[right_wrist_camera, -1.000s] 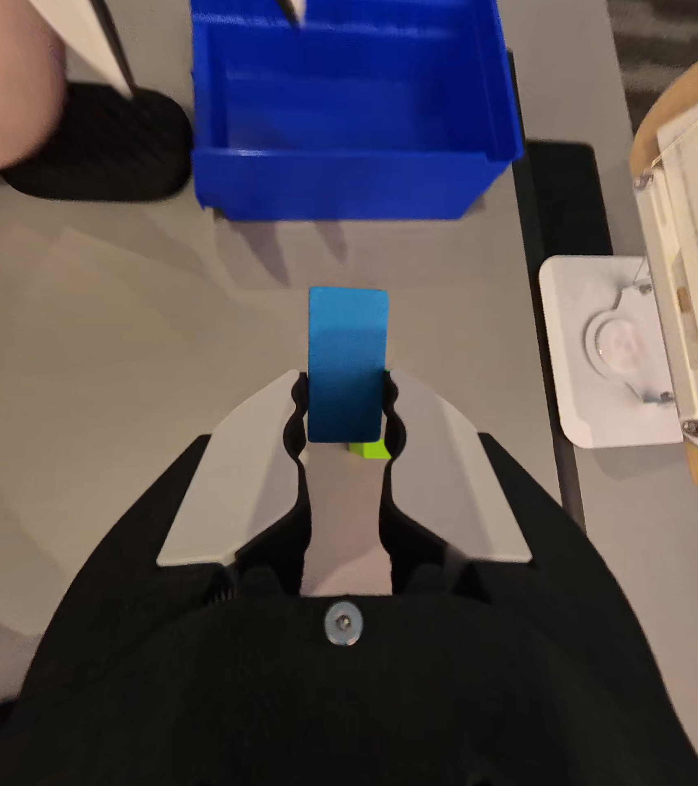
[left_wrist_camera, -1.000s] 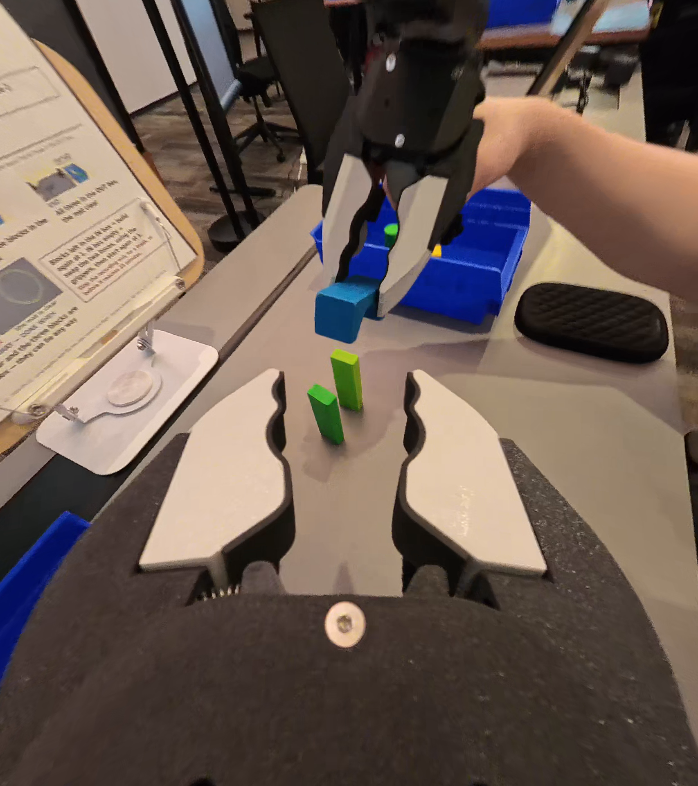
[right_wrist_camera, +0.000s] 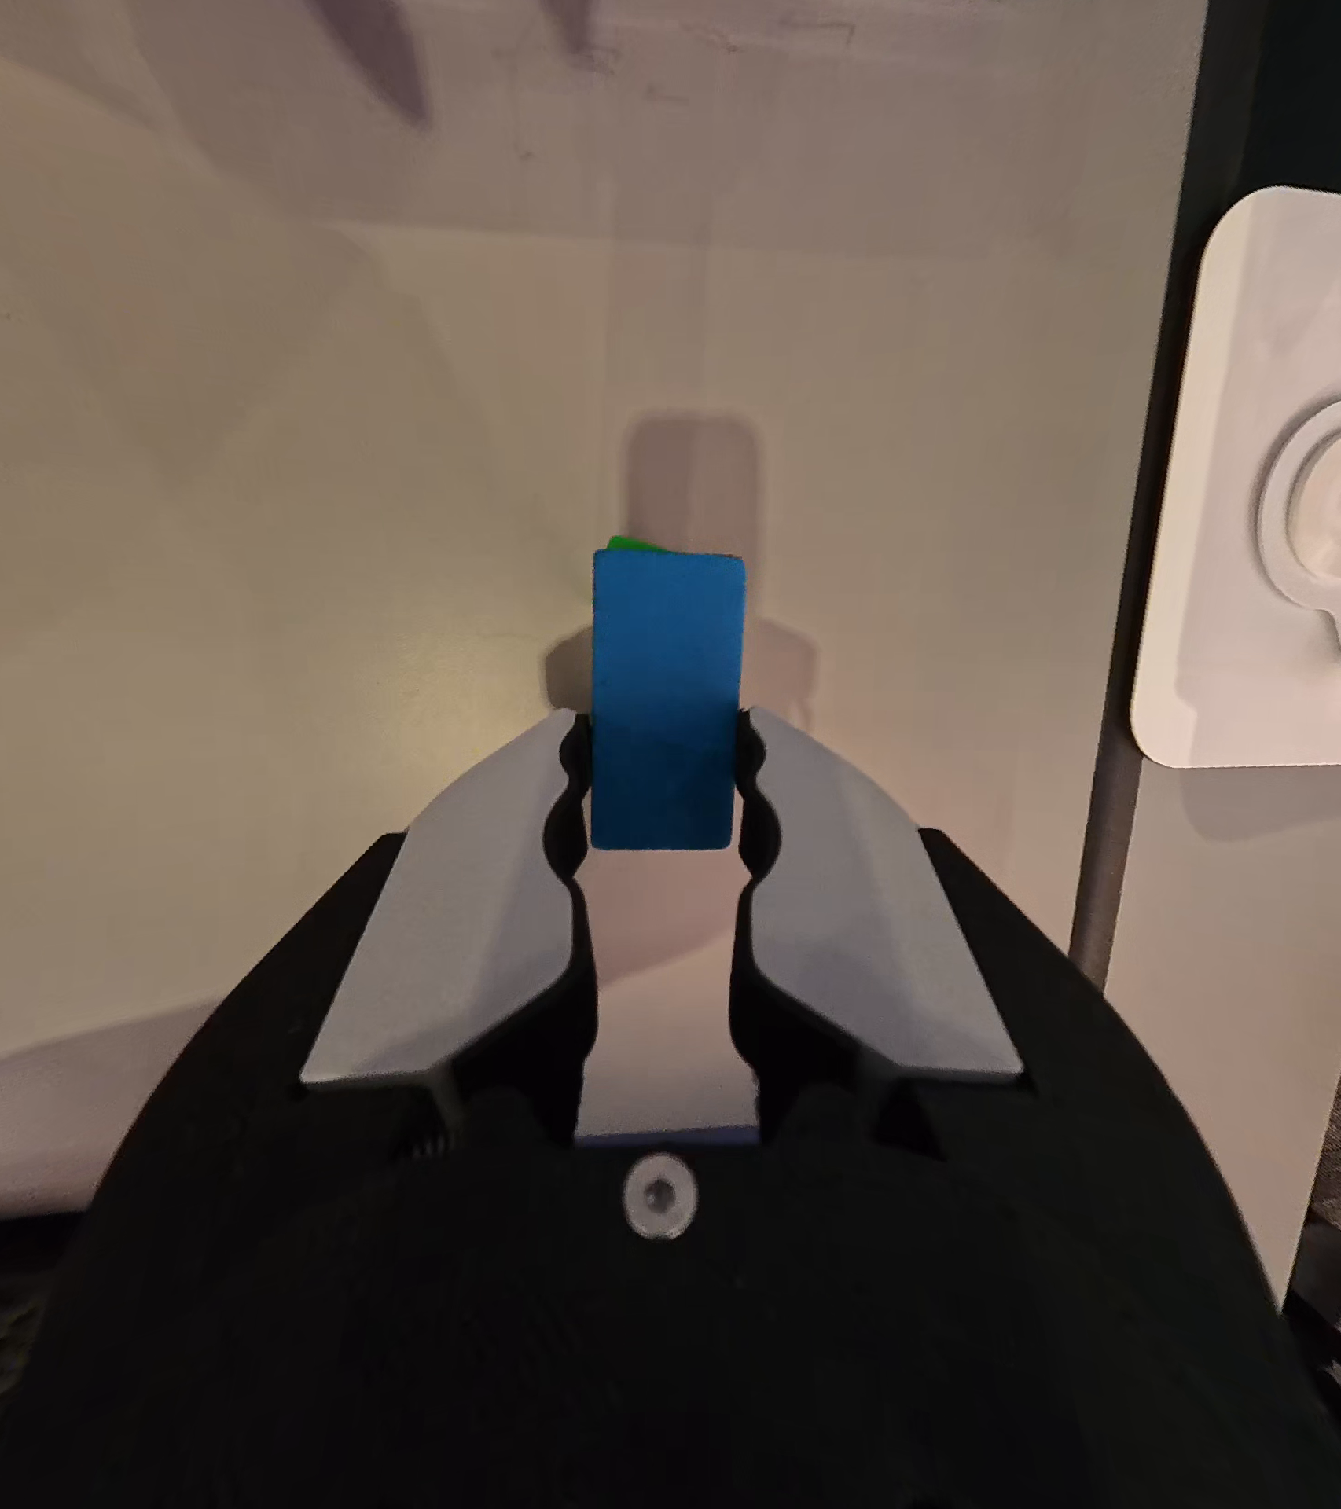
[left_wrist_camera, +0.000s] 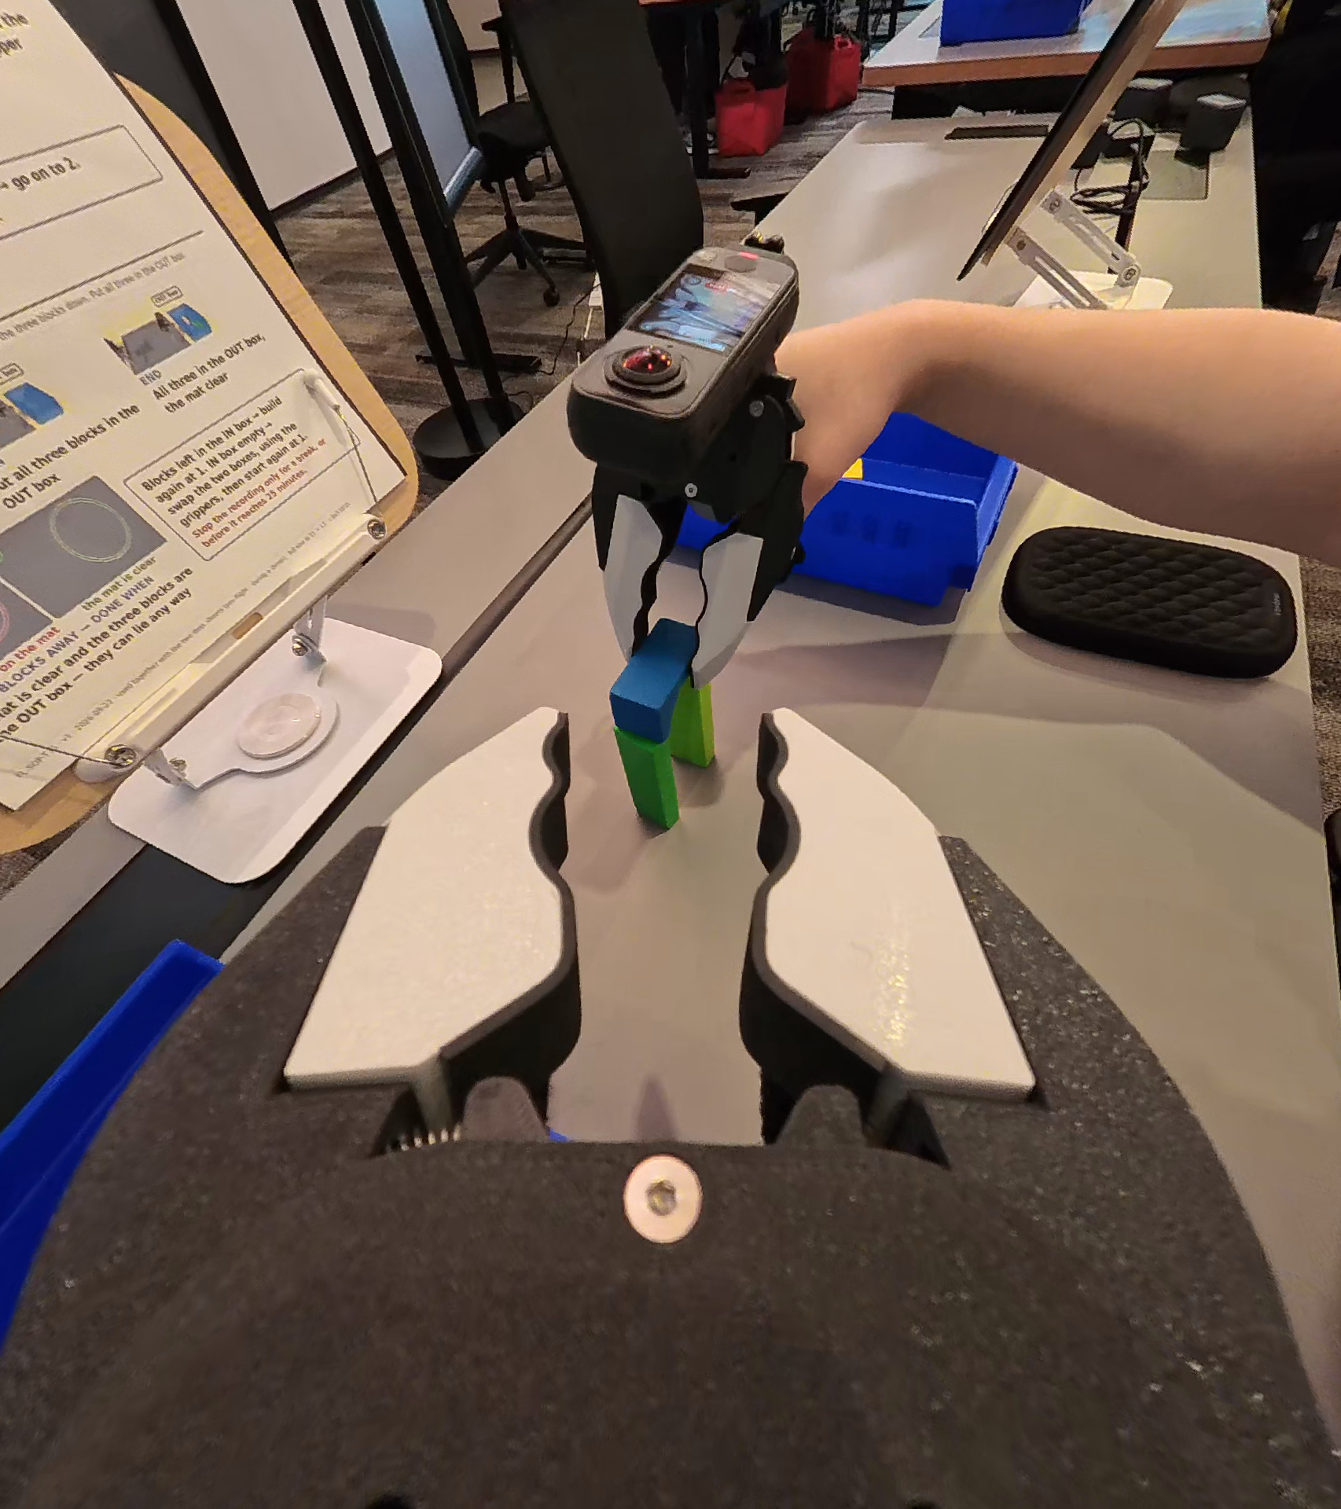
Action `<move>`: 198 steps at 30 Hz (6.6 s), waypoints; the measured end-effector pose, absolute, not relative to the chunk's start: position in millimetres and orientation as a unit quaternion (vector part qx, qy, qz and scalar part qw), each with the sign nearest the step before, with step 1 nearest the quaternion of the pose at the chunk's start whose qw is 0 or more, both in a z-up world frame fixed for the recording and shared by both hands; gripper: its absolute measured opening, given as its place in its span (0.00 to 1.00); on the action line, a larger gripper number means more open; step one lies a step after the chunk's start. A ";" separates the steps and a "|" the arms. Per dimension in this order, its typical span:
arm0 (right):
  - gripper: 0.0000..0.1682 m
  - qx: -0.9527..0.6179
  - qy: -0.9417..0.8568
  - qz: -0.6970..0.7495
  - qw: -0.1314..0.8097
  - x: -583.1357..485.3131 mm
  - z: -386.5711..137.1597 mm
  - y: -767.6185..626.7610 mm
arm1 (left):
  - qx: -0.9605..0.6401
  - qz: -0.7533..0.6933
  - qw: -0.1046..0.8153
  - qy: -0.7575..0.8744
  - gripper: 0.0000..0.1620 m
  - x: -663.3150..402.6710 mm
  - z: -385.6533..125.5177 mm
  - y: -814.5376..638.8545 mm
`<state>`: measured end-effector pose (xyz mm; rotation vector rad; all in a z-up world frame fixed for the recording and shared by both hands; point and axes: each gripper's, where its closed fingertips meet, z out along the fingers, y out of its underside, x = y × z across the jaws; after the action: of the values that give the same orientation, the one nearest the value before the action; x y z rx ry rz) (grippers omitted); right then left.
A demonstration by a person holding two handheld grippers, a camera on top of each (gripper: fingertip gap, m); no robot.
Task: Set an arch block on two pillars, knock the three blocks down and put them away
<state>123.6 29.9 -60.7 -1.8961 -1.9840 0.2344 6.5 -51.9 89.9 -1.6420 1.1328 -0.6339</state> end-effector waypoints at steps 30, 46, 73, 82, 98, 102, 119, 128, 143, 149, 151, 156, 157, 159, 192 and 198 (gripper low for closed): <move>0.16 -0.763 -0.364 0.230 0.483 186.8 32.4 22.4 | -0.666 -0.275 0.521 0.458 0.27 -8.1 109.5 -62.7; 0.01 -0.977 -0.153 0.028 0.145 253.1 -142.8 41.5 | -0.650 -0.279 0.537 0.460 0.26 -20.2 123.8 -76.6; 0.22 -0.711 -0.642 0.131 0.258 93.0 -115.2 -15.4 | -0.651 -0.282 0.528 0.468 0.26 -26.6 121.8 -81.5; 0.21 -0.724 -0.652 0.108 0.197 107.2 -160.8 -2.7 | -0.662 -0.275 0.513 0.472 0.26 -22.7 111.6 -75.8; 0.19 -0.852 -0.285 -0.066 0.435 397.4 19.4 12.1 | -0.752 -0.174 0.455 0.444 0.26 35.8 40.7 -25.0; 0.20 -0.922 -0.177 -0.103 0.329 478.7 -54.3 25.5 | -0.777 -0.097 0.424 0.455 0.27 58.6 -7.3 -3.3; 0.23 -0.905 -0.181 -0.030 0.384 462.4 -22.3 67.4 | -0.836 0.107 0.226 0.488 0.37 30.9 -150.0 48.2; 0.23 -0.891 -0.256 0.005 0.374 437.7 -42.3 67.4 | -0.849 0.095 0.220 0.471 0.22 39.7 -154.4 43.8; 0.22 -0.792 -0.374 0.111 0.470 333.3 19.8 48.1 | -0.827 0.122 0.268 0.478 0.02 40.7 -133.3 43.6; 0.22 -0.801 -0.377 0.108 0.452 332.7 10.0 51.7 | -0.901 0.022 0.236 0.363 0.45 43.6 -143.8 52.5; 0.22 -0.803 -0.381 0.107 0.447 332.1 7.6 51.6 | -0.911 0.028 0.217 0.349 0.43 35.7 -154.5 54.6; 0.22 -0.802 -0.393 0.107 0.437 327.1 3.8 49.5 | -0.921 -0.036 0.189 0.338 0.19 44.9 -160.8 43.6; 0.22 -0.801 -0.395 0.106 0.437 325.5 3.7 49.4 | -0.917 -0.034 0.186 0.351 0.19 45.4 -160.7 41.7; 0.22 -0.798 -0.400 0.111 0.437 319.0 4.8 48.7 | -0.912 -0.046 0.178 0.367 0.19 48.5 -160.0 35.7; 0.10 -0.912 -0.198 0.135 0.333 387.2 -1.0 28.4 | -0.883 0.130 0.257 0.372 0.27 -3.6 -70.2 13.1; 0.11 -0.937 -0.162 0.069 0.301 439.2 -27.5 29.7 | -0.908 0.152 0.220 0.322 0.30 -12.2 -91.3 21.4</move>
<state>439.2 29.7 -27.5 -2.4868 -0.4291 0.1839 -12.2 21.4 -91.3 -2.5120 0.8917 0.4197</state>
